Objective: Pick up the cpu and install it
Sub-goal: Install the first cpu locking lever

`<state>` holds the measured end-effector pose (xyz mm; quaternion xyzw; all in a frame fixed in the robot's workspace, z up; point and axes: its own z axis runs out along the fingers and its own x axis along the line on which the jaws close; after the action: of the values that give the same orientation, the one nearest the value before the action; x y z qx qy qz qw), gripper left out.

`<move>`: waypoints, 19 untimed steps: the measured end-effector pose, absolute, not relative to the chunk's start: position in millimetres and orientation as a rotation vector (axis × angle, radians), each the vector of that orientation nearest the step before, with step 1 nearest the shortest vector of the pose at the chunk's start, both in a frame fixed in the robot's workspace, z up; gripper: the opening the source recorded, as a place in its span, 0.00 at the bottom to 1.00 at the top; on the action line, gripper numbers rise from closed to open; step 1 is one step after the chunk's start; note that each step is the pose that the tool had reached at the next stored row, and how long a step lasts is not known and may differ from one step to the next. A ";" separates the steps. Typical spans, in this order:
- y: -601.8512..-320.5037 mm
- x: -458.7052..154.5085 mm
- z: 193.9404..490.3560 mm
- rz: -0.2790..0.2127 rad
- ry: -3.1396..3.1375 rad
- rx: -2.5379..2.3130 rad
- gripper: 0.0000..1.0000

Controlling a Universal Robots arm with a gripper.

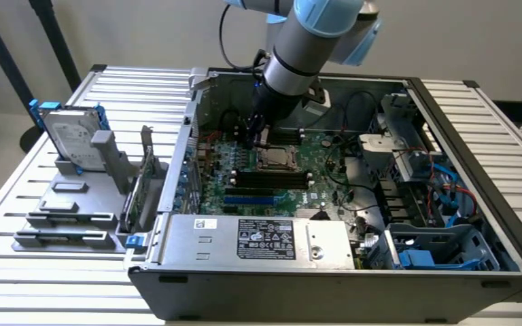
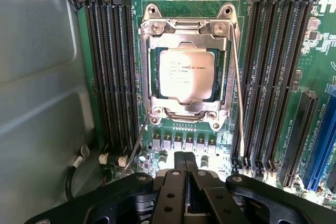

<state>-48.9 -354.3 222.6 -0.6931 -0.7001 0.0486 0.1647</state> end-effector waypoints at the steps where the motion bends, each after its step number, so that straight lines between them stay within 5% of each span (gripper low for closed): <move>1: -354.3 -48.9 222.6 0.138 -1.995 -1.975 0.11; 19: -354.4 -65.9 227.1 0.126 -1.983 -1.978 0.11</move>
<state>-65.9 -354.4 227.1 -0.6954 -0.6973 0.0442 0.1680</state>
